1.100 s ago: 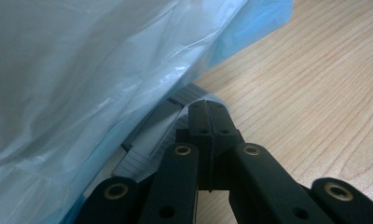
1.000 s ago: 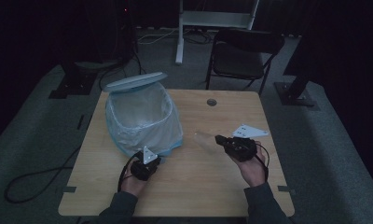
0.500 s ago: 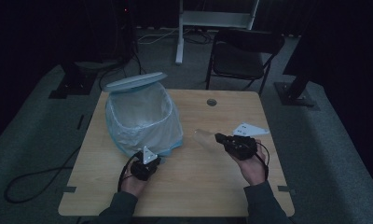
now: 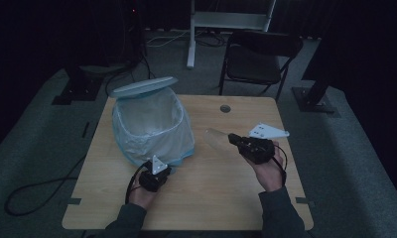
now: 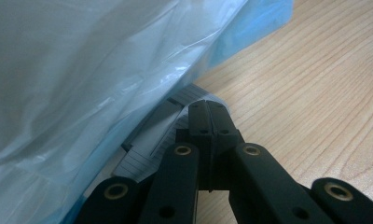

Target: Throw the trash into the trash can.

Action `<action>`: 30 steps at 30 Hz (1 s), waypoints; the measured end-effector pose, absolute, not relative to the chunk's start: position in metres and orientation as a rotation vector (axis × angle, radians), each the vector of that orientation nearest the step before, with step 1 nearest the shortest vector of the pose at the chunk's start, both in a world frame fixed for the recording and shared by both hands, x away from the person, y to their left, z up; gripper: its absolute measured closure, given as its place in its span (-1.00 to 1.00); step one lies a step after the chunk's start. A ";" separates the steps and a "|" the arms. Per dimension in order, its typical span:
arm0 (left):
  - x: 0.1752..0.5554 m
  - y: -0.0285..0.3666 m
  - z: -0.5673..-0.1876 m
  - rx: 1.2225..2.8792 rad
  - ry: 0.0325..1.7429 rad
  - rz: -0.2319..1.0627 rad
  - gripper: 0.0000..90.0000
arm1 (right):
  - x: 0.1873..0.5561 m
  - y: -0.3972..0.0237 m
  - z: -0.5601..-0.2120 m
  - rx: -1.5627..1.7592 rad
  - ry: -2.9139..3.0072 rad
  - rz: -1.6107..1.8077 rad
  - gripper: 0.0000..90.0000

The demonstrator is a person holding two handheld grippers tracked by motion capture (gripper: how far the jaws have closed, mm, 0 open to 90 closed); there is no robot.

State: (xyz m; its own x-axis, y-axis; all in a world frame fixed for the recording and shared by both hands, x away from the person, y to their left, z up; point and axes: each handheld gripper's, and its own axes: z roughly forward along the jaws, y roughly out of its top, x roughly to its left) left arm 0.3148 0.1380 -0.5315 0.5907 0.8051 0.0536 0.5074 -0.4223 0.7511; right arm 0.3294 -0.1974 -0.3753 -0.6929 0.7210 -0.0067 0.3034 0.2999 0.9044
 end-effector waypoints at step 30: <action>0.315 0.138 -0.531 2.114 1.036 0.536 1.00 | 0.334 -0.181 -0.346 0.843 2.106 1.446 0.93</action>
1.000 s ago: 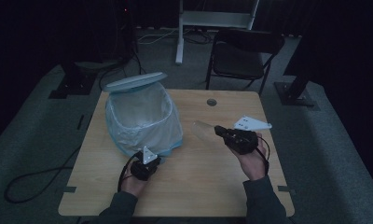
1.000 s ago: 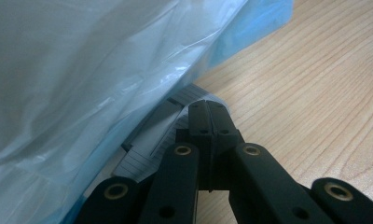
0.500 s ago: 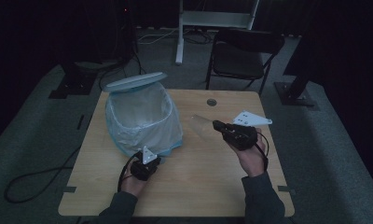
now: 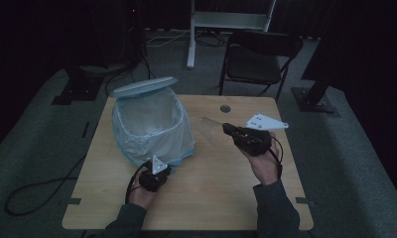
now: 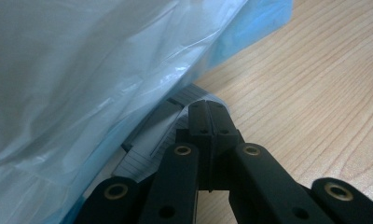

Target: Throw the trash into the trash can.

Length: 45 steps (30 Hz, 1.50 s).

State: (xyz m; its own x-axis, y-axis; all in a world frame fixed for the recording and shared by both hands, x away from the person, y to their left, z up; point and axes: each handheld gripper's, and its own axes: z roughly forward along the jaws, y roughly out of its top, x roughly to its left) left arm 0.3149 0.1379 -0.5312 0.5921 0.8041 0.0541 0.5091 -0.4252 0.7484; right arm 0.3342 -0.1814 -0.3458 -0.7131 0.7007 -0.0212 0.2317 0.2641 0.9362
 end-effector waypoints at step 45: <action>0.314 0.137 -0.531 2.112 1.042 0.542 1.00 | 0.347 -0.139 -0.302 0.700 2.065 1.561 0.93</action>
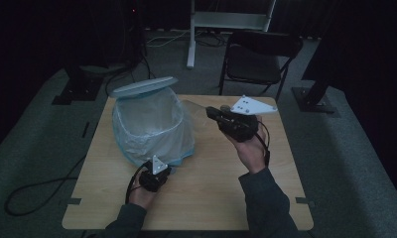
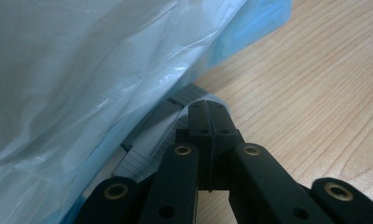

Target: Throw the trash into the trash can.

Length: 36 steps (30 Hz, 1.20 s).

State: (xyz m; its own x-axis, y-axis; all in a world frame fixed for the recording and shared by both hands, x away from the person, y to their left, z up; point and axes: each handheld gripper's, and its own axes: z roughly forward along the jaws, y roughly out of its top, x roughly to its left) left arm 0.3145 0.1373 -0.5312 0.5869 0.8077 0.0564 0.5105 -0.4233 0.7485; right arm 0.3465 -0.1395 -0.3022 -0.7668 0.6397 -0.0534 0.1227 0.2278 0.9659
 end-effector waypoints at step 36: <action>0.315 0.138 -0.531 2.118 1.034 0.545 1.00 | 0.391 -0.087 -0.325 0.778 2.197 1.636 0.91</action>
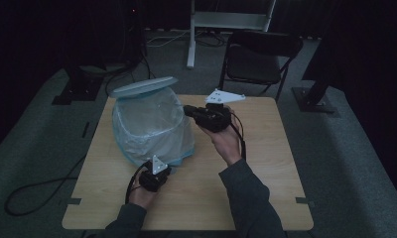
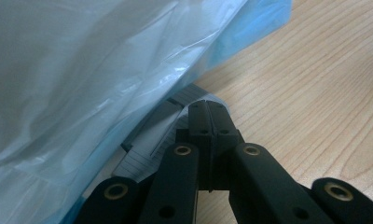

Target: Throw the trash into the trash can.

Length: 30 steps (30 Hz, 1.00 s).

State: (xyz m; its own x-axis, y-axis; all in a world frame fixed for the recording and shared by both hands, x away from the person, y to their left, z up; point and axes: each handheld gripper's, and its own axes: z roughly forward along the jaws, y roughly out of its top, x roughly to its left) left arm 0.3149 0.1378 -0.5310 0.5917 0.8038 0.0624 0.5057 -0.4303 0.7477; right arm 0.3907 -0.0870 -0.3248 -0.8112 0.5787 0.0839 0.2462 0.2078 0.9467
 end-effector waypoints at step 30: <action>0.315 0.138 -0.531 2.118 1.034 0.548 1.00 | 0.408 -0.063 -0.332 0.832 2.227 1.625 0.91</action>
